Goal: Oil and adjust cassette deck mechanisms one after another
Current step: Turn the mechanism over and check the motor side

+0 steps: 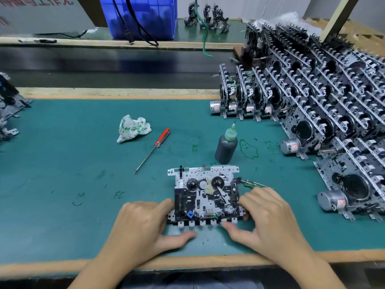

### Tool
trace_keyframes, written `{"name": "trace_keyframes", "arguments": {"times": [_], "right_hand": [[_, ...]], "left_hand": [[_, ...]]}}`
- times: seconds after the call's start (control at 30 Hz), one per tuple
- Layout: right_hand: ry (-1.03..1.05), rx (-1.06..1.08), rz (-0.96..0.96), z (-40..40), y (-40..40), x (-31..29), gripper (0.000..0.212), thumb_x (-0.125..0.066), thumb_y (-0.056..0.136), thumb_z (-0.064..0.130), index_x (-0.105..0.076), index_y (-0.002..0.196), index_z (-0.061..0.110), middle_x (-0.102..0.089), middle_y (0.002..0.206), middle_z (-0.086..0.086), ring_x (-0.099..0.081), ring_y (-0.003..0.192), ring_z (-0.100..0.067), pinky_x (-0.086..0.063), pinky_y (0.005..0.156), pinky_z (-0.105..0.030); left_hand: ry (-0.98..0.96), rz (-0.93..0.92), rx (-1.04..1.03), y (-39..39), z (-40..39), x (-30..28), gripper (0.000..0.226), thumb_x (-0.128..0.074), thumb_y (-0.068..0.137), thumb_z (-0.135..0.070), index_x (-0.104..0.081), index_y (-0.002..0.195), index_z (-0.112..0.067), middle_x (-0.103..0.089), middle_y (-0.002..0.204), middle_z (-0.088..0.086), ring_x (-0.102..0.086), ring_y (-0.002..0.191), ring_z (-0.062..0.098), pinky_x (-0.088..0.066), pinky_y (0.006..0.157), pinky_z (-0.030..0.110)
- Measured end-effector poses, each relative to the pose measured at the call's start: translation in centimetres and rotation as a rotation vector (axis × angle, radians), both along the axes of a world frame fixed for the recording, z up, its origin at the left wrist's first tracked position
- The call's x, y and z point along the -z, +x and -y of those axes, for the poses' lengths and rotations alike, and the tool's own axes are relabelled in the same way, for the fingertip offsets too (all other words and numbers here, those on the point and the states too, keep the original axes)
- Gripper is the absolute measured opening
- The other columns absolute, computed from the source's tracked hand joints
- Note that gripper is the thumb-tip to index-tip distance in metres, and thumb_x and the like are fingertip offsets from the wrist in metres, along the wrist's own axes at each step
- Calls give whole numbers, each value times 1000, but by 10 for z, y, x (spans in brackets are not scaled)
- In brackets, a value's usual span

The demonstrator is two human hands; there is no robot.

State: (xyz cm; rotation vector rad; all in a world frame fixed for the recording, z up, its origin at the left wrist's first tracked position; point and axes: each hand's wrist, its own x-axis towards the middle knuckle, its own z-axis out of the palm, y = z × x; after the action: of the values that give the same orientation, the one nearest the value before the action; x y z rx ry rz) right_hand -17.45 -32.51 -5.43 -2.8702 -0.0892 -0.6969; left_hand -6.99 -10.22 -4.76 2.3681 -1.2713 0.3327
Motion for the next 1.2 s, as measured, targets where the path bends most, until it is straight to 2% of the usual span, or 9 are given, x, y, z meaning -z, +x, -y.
{"name": "trace_keyframes", "arguments": {"times": [0.07, 0.2, 0.33, 0.4, 0.63, 0.77, 0.93, 1.07, 1.2], "right_hand": [[35, -23, -18, 0, 0, -1, 47, -59, 71, 56, -41, 56, 16, -35, 56, 7, -35, 55, -16, -31, 59, -28], [102, -75, -59, 0, 0, -4, 52, -64, 64, 61, -39, 55, 16, -36, 56, 5, -35, 55, -16, -30, 58, -27], [81, -71, -49, 1, 1, -1, 50, -62, 69, 60, -40, 54, 16, -38, 55, 6, -36, 54, -16, -31, 59, -27], [79, -46, -26, 1, 2, 1, 49, -59, 73, 57, -41, 53, 15, -39, 53, 5, -37, 52, -17, -33, 59, -28], [135, -80, -69, 3, 2, -1, 52, -65, 66, 63, -39, 55, 19, -29, 60, 12, -30, 58, -10, -31, 62, -24], [110, -87, -52, 2, 3, 0, 49, -63, 70, 59, -39, 55, 19, -29, 58, 12, -31, 56, -11, -32, 61, -24], [74, -40, -18, 0, 3, 1, 47, -58, 73, 56, -40, 53, 17, -38, 52, 7, -36, 52, -15, -28, 60, -23], [127, -66, -51, 1, 2, -1, 51, -62, 68, 61, -41, 54, 17, -33, 56, 10, -33, 55, -12, -32, 60, -26], [131, -74, -46, 0, 2, -2, 52, -62, 69, 61, -42, 53, 16, -36, 54, 8, -35, 53, -13, -32, 59, -26]], "left_hand": [[-2, 34, -40, 0, 1, 2, 60, -47, 82, -64, -41, 49, -15, -33, 34, -3, -36, 28, 20, -28, 32, 20], [-21, 39, -98, 1, 2, 4, 53, -54, 72, -58, -45, 47, -11, -32, 32, -1, -34, 27, 21, -27, 32, 19], [16, 45, 10, 5, -1, 2, 63, -44, 84, -65, -43, 49, -12, -34, 34, -2, -37, 29, 21, -30, 32, 19], [17, 51, 51, 6, -2, 1, 65, -41, 83, -70, -42, 50, -14, -34, 35, -3, -37, 30, 19, -30, 33, 19], [-77, 121, -77, 0, 5, 4, 67, -35, 89, -65, -39, 45, -15, -29, 33, 0, -33, 27, 21, -24, 36, 18], [-44, 52, -36, 2, 2, 3, 65, -38, 86, -69, -41, 49, -15, -32, 33, -3, -35, 28, 19, -29, 33, 18], [-6, -30, -86, -2, 6, -2, 71, -50, 60, -84, -38, 47, -15, -32, 33, -5, -36, 28, 15, -30, 32, 22], [-34, -14, -210, -8, 12, 0, 63, -52, 62, -77, -31, 46, -20, -29, 30, -1, -35, 25, 18, -25, 33, 21], [-53, -52, -197, -5, 11, 0, 72, -36, 75, -83, -33, 45, -17, -30, 30, -1, -35, 26, 19, -27, 32, 23]]}}
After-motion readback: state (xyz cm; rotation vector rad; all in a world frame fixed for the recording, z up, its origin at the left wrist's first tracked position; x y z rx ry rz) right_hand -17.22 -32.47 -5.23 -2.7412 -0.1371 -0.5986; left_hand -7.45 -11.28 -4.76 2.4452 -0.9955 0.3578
